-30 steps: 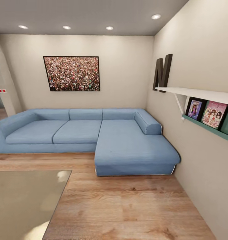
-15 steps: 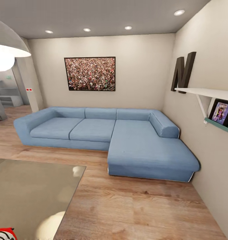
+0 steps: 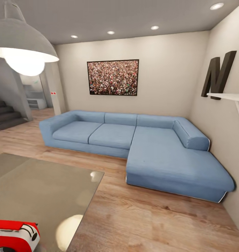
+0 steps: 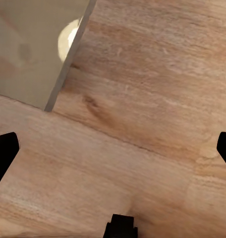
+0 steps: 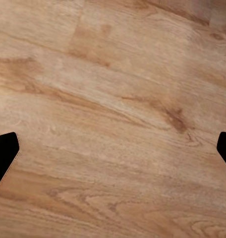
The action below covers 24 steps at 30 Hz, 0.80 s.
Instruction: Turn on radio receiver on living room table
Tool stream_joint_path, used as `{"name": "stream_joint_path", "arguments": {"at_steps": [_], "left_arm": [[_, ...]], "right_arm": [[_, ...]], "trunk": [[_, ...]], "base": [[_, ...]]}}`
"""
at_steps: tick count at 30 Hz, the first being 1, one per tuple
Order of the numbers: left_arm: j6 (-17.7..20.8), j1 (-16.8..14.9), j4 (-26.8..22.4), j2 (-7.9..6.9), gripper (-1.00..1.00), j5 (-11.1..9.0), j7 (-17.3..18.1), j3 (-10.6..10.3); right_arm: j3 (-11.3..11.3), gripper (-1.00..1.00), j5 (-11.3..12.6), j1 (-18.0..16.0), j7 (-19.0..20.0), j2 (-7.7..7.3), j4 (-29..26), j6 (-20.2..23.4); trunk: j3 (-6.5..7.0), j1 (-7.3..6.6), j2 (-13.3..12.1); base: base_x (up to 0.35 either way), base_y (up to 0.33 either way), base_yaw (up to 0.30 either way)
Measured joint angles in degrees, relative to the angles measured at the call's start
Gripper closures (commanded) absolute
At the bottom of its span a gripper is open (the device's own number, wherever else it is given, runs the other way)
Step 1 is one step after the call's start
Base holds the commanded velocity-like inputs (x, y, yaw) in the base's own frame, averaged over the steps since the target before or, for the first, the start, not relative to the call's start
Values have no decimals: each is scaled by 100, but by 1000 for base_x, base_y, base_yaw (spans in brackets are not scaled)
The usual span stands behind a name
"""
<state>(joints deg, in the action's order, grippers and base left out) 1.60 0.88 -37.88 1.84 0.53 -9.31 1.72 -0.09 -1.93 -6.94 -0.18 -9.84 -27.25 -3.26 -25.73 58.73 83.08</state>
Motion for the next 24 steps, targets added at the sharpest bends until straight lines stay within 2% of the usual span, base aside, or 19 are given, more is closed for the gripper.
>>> {"name": "stream_joint_path", "arguments": {"at_steps": [24], "left_arm": [[-1, 0, 0, 9, -100, -9, 4, -1]], "right_arm": [[9, -100, 0, 0, -17, 4, 0, -8]], "trunk": [[0, 0, 0]], "base": [[0, 0, 294]]}}
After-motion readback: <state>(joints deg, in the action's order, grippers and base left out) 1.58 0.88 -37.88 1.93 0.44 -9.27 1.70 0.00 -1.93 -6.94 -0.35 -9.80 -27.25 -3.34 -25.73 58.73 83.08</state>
